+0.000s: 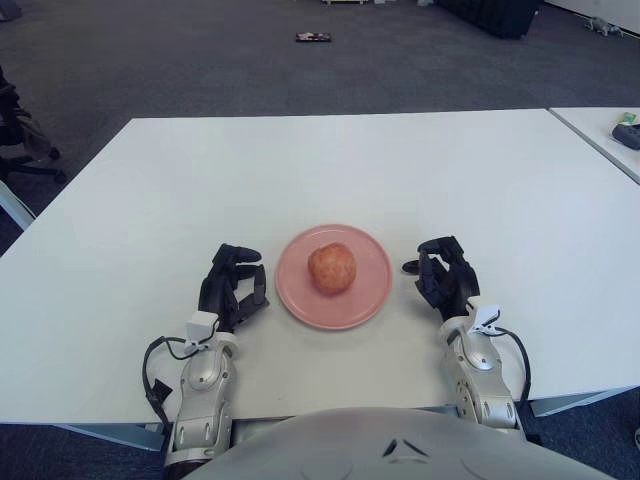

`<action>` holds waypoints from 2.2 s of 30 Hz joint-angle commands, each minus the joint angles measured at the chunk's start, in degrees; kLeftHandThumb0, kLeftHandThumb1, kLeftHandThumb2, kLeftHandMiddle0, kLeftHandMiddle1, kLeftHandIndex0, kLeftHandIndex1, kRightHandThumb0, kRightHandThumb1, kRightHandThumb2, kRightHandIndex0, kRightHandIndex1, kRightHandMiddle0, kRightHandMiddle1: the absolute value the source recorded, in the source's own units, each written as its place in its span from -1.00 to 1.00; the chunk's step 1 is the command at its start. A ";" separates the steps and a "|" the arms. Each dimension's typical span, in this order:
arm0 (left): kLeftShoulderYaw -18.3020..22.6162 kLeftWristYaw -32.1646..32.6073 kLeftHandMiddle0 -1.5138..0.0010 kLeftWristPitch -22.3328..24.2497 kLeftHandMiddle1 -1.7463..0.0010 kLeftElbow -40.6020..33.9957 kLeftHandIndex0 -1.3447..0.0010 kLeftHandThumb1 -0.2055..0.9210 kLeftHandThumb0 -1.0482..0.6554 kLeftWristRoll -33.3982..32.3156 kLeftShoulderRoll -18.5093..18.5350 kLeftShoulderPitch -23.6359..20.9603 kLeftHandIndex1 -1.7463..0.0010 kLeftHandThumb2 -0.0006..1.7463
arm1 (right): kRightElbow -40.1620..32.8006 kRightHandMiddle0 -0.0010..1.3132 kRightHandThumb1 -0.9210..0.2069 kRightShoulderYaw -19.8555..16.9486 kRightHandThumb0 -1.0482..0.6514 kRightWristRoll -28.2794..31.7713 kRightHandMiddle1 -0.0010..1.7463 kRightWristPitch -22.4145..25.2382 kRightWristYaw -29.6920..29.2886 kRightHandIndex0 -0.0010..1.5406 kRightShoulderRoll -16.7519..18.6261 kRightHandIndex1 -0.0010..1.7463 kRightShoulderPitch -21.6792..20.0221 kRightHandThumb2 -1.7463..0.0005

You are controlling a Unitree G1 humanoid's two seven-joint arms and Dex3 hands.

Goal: Put the apple into the plate.

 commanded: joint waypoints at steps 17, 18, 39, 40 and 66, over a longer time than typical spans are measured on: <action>-0.06 -0.19 0.12 0.48 -0.94 1.41 0.38 0.38 -0.25 0.37 0.41 0.55 -1.00 0.15 | 0.88 -0.64 -0.85 -0.34 -0.19 -0.02 1.00 2.26 -0.36 -0.39 1.09 0.51 1.16 0.25; -0.06 -0.20 0.12 0.44 -0.94 1.43 0.38 0.38 -0.25 0.36 0.42 0.55 -1.00 0.15 | 0.80 -0.63 -0.84 -0.34 -0.19 -0.05 1.00 2.36 -0.44 -0.39 1.14 0.51 1.20 0.25; -0.06 -0.56 0.13 -0.25 -0.93 2.10 0.40 0.40 -0.24 0.31 0.64 0.26 -1.00 0.13 | 0.22 -0.62 -0.81 -0.17 -0.19 -0.33 1.00 2.94 -1.06 -0.40 0.94 0.54 1.66 0.22; -0.04 -0.55 0.12 -0.22 -0.94 2.11 0.39 0.39 -0.24 0.29 0.63 0.22 -1.00 0.14 | 0.20 -0.62 -0.81 -0.18 -0.19 -0.31 1.00 3.01 -1.08 -0.40 0.96 0.54 1.62 0.22; 0.27 -1.04 0.13 0.42 -0.94 1.87 0.37 0.36 -0.25 -1.28 0.09 -0.04 -1.00 0.16 | -0.40 -0.58 -0.74 -0.91 -0.20 1.07 1.00 3.52 -0.99 -0.33 1.52 0.58 1.56 0.15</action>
